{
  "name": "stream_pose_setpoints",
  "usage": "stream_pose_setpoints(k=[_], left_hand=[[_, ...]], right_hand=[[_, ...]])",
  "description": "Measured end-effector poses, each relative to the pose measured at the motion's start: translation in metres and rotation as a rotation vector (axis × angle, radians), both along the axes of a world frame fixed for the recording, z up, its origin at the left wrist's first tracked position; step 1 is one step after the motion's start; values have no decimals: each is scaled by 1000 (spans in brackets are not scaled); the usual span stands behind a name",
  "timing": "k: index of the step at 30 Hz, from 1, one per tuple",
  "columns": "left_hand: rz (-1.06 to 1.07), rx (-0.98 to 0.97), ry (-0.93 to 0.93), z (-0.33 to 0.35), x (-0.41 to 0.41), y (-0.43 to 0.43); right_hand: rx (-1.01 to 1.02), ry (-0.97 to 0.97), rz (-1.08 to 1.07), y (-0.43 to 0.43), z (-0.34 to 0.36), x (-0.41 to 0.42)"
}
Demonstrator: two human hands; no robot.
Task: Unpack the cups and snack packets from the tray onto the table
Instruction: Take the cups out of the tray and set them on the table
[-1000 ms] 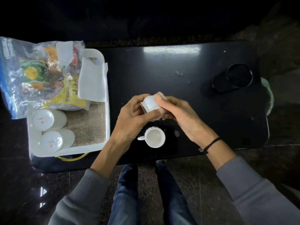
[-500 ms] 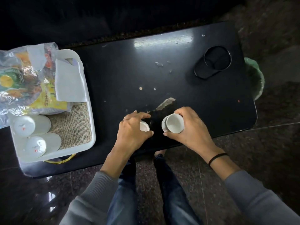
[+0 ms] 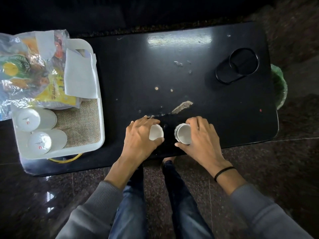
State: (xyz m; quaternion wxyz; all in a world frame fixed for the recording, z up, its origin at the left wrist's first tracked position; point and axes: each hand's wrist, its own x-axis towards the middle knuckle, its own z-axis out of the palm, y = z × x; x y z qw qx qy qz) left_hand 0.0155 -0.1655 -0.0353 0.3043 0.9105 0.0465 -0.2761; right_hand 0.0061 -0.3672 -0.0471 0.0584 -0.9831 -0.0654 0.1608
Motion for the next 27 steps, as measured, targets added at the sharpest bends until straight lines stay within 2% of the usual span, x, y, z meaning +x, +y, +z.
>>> stream_pose_setpoints(k=[5,14,23,27], left_hand=[[14,11,-60,0,-2,6],[187,-30,-139,14,-1,44],[385,67,-199,21,-20,121],[472,251,-294,24,-39,161]], right_hand=[[-41,80,65,7,14,9],[-103,130,265,56,52,44],[93,127,429,159,57,69],[208,170,498,215,48,68]])
